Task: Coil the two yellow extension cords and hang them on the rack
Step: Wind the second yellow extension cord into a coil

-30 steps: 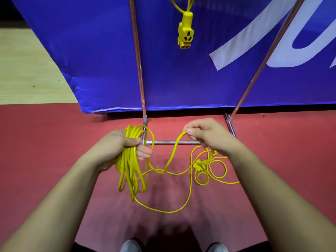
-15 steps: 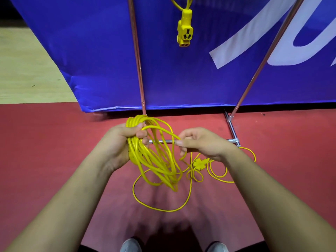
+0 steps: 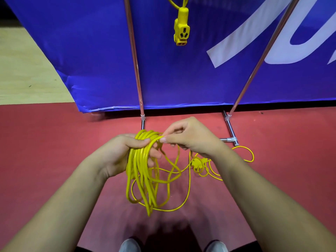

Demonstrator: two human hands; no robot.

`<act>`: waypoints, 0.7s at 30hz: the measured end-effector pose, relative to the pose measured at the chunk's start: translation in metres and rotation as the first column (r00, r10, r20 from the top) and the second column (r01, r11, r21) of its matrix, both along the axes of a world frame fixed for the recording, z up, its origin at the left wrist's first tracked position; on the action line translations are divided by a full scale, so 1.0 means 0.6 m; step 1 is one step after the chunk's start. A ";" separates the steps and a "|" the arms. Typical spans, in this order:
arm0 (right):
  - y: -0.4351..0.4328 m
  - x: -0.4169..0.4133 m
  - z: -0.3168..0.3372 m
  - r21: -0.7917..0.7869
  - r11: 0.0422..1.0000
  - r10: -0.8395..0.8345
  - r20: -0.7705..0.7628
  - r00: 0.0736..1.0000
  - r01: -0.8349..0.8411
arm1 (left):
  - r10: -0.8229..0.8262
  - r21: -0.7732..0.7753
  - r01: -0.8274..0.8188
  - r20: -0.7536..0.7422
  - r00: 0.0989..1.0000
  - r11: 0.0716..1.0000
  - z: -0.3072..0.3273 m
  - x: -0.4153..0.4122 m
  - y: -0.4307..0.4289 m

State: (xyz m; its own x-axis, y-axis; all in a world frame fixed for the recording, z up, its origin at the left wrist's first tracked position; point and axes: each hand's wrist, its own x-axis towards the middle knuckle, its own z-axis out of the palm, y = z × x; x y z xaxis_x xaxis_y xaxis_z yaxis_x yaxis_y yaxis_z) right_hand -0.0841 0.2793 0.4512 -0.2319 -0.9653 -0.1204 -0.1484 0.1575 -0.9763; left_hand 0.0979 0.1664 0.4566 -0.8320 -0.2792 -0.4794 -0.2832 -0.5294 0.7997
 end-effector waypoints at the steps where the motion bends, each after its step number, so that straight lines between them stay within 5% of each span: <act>1: -0.002 0.004 0.000 -0.013 1.000 -0.001 0.000 1.000 0.001 | -0.025 0.008 0.026 -0.038 0.999 1.000 -0.002 0.000 -0.001; 6: 0.011 -0.030 -0.030 0.127 0.986 0.114 -0.066 0.991 -0.105 | 0.078 0.102 -0.056 -0.225 0.971 0.993 0.000 0.003 -0.014; 9: 0.030 -0.054 -0.062 0.224 0.964 0.164 -0.066 0.984 -0.146 | 0.153 0.082 -0.138 -0.213 0.965 0.987 0.005 0.006 -0.020; 14: 0.029 -0.071 -0.053 0.079 0.988 -0.142 0.101 0.985 0.134 | 0.006 -0.032 -0.009 -0.081 0.997 0.999 -0.001 0.018 -0.031; 21: 0.022 -0.070 -0.020 0.014 0.997 -0.076 0.017 0.997 0.076 | 0.036 0.107 -0.024 -0.112 0.993 0.994 -0.003 0.022 -0.040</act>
State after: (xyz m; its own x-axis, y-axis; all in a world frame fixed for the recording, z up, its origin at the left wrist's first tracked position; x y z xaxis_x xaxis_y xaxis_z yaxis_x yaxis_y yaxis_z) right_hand -0.1261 0.2923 0.4393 -0.3024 -0.9432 -0.1379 -0.1179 0.1805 -0.9765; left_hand 0.1113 0.1425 0.4546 -0.8748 -0.2574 -0.4104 -0.1767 -0.6192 0.7651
